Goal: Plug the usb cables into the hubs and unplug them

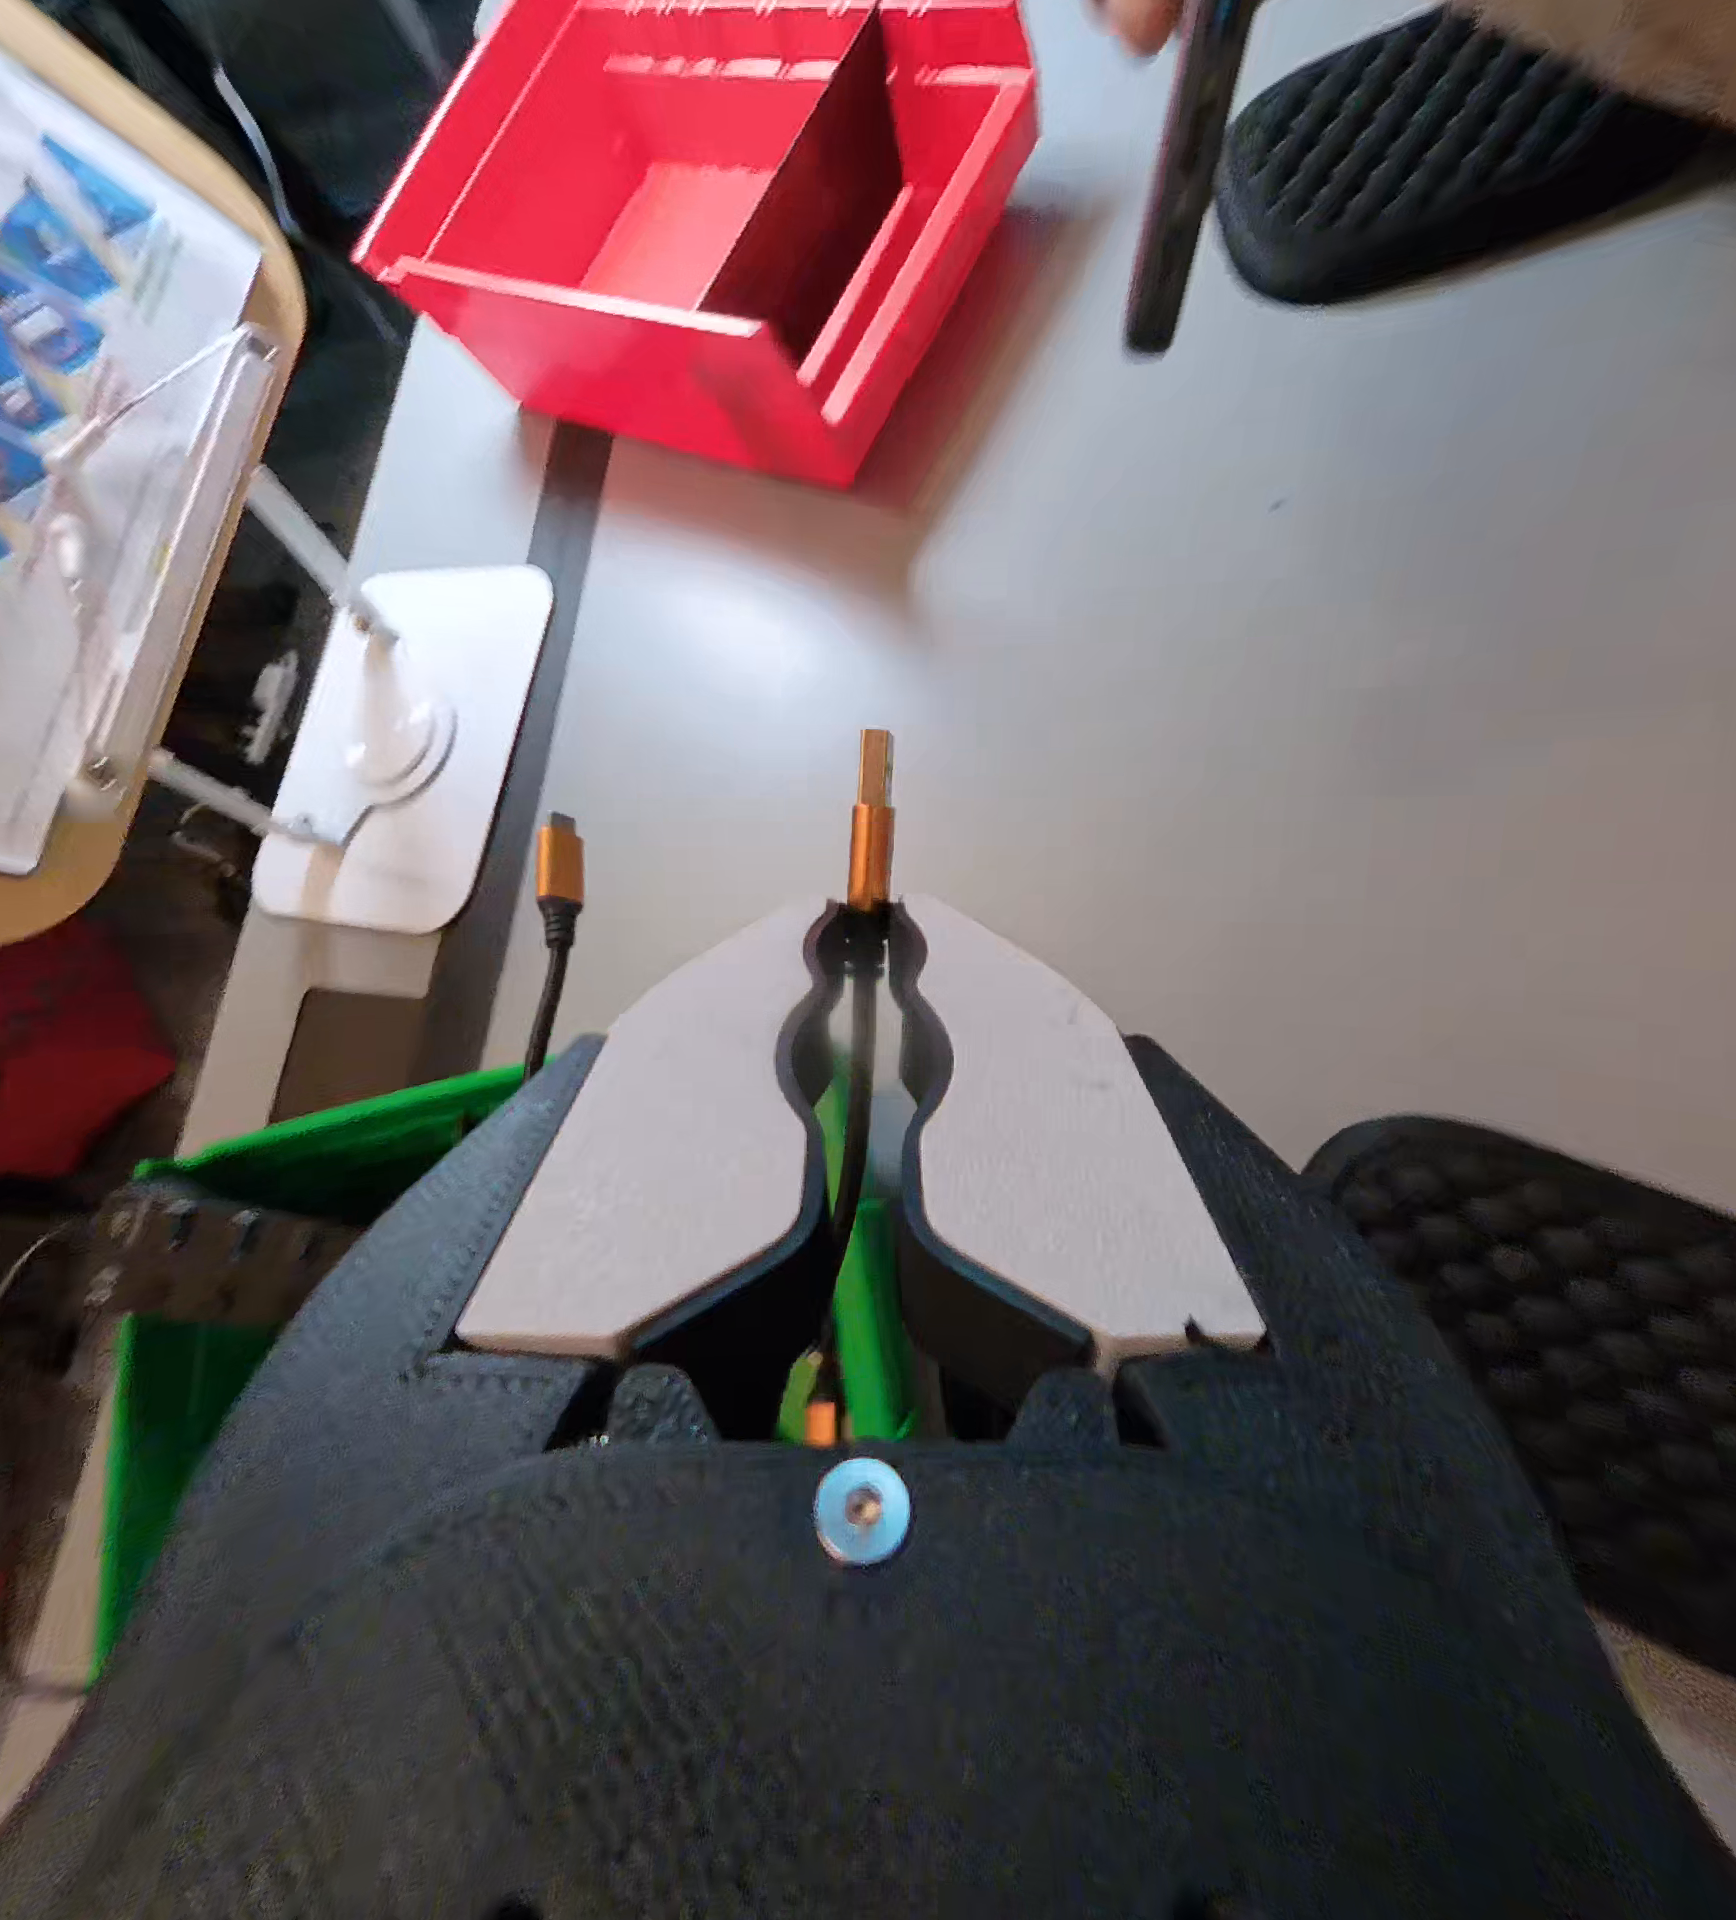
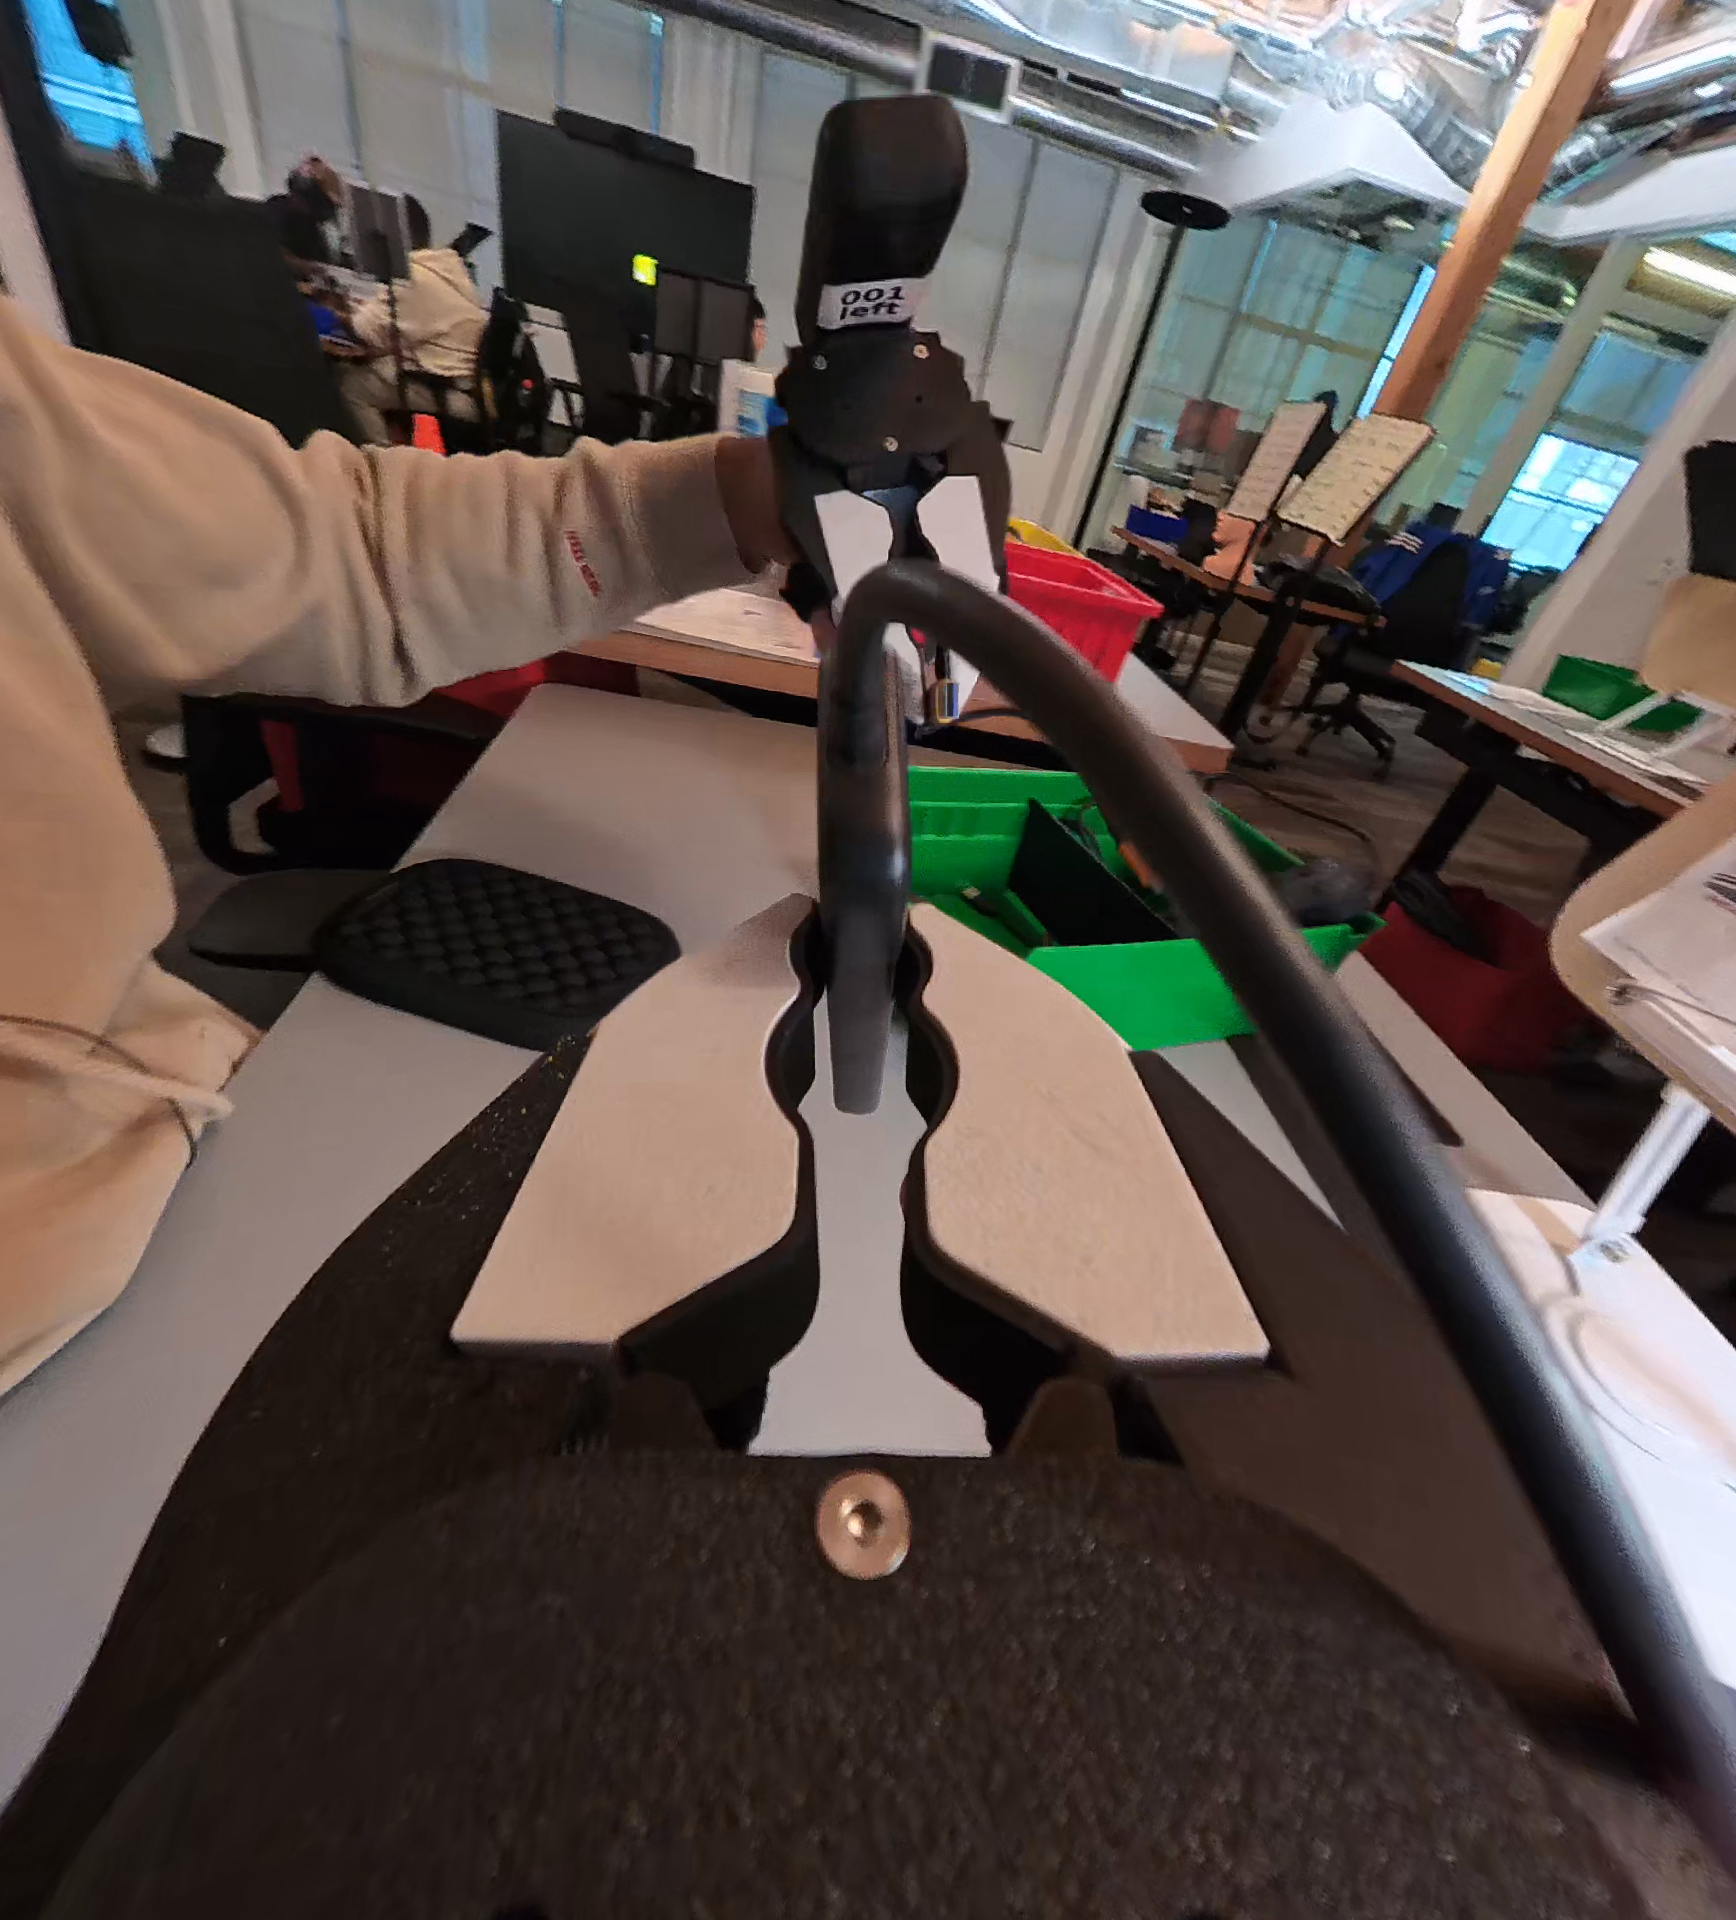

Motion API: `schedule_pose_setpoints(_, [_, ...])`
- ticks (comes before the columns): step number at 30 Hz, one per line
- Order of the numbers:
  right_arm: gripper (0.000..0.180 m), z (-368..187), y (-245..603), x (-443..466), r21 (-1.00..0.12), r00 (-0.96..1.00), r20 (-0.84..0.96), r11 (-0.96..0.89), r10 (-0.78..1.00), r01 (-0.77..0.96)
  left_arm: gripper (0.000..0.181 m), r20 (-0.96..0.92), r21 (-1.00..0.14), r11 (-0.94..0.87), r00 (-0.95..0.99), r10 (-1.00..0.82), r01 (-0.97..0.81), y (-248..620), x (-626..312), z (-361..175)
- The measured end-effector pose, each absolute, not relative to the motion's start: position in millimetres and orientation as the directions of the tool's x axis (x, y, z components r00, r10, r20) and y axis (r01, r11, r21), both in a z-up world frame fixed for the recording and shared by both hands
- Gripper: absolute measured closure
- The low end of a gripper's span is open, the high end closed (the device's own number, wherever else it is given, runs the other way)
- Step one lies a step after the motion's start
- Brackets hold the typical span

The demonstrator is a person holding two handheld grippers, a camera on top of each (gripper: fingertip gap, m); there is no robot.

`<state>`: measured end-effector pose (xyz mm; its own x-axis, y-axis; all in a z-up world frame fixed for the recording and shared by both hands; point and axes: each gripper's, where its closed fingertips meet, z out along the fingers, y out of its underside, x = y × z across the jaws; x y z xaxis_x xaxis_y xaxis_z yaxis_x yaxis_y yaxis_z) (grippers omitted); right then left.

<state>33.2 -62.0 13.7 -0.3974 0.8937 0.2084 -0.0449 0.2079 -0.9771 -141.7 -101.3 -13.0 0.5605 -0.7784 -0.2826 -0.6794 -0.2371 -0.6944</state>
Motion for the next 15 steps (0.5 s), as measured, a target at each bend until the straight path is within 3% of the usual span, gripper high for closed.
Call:
schedule_pose_setpoints(1, [0.168, 9.7, -65.1, 36.6, -0.978, -0.421, 0.206, 0.203, 0.883, -0.054, 0.173, -0.267, -0.708, -0.227, 0.551, -0.791, -0.669, -105.3, -127.8, -14.0])
schedule_pose_setpoints(15, [0.168, -47.1, -86.2, 85.9, -1.0, -0.69, -0.01, -0.015, 0.724, -0.002, 0.173, 0.033, -0.897, -0.218, 0.434, -0.9, -0.385, -117.1, 10.1, -86.9])
